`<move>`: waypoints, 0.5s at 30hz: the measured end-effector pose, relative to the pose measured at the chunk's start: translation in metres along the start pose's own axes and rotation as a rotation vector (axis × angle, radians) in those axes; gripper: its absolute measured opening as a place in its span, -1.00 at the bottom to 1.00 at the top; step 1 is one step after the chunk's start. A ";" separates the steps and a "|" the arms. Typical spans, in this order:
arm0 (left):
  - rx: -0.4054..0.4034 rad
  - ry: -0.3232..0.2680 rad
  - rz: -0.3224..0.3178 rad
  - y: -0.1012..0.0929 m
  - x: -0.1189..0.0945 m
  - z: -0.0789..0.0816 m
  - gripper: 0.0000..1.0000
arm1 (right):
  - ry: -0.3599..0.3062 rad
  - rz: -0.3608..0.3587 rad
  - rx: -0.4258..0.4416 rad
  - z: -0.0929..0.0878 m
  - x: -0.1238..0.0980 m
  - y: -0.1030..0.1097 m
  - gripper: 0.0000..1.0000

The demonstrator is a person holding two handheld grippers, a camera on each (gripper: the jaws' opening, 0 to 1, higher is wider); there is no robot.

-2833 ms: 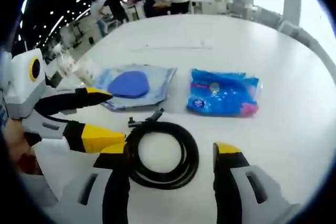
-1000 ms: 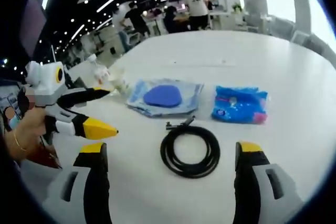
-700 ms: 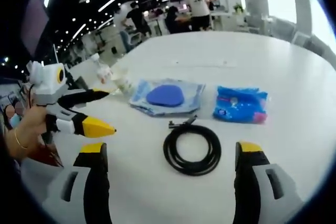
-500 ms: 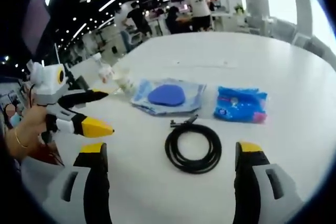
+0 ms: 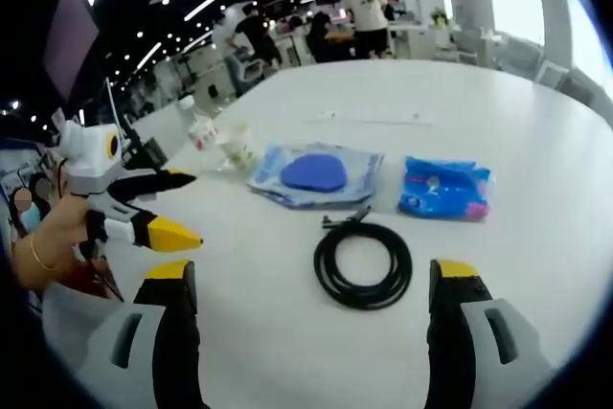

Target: Arrange the tabletop items into an orderly group along one side of the table until the central work area is clear of visible clutter.

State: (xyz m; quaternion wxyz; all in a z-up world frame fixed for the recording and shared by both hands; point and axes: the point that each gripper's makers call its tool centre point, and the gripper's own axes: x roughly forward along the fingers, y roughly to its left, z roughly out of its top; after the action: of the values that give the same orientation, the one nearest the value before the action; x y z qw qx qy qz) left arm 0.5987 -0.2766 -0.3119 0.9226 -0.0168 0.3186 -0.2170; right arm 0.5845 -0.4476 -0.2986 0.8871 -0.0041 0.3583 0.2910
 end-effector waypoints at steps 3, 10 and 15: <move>-0.003 -0.006 0.003 0.001 -0.004 0.001 0.98 | -0.001 0.003 -0.008 0.000 -0.002 0.003 0.99; 0.014 -0.001 -0.004 -0.002 -0.012 -0.002 0.98 | 0.001 0.006 -0.027 -0.001 -0.007 0.008 0.99; 0.015 -0.007 0.002 0.001 -0.021 -0.002 0.98 | 0.007 -0.001 -0.042 -0.004 -0.012 0.010 0.99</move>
State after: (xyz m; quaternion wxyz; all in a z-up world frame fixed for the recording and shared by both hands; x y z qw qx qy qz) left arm 0.5832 -0.2673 -0.3015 0.9239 -0.0102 0.3138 -0.2186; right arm 0.5699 -0.4462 -0.2924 0.8857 -0.0240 0.3552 0.2981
